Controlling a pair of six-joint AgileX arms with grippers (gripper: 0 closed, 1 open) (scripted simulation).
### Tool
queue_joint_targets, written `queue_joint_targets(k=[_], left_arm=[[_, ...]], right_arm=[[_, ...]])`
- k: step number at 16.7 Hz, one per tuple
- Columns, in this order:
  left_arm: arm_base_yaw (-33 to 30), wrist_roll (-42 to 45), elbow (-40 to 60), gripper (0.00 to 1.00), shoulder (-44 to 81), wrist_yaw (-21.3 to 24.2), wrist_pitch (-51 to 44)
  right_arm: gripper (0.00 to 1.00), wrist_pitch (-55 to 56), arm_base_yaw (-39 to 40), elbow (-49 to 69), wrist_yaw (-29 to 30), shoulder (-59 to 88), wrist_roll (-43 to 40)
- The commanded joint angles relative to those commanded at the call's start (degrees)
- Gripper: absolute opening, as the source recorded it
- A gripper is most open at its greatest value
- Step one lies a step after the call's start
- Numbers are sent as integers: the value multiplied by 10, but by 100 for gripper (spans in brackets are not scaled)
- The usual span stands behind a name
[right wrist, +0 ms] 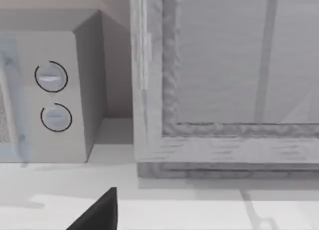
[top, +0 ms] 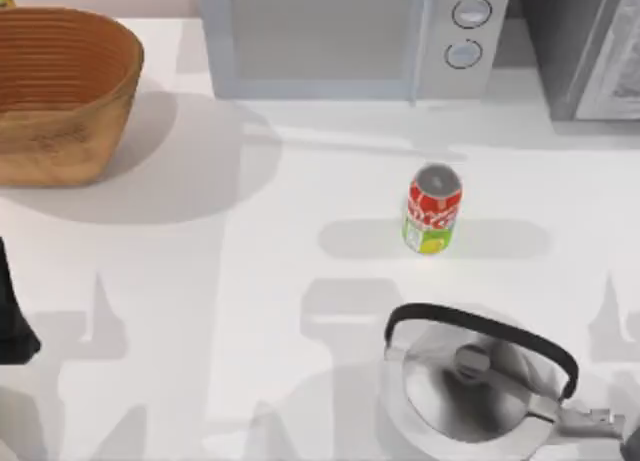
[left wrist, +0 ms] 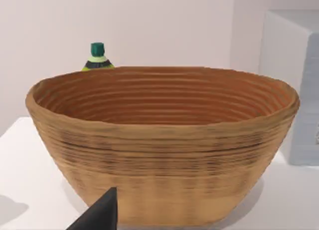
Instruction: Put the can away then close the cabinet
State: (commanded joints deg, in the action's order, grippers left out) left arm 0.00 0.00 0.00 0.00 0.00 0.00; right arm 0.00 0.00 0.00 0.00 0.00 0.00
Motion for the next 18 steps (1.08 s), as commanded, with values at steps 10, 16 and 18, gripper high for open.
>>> queue_joint_targets(k=[10,16,18], left_arm=[[0,0,0,100,0,0,0],[0,0,0,100,0,0,0],[0,0,0,100,0,0,0]], right_arm=[[100,-21,127,198,31,218,94],[100,-46,268,417,103,587,204],[100,-53,309,473,137,714,238]])
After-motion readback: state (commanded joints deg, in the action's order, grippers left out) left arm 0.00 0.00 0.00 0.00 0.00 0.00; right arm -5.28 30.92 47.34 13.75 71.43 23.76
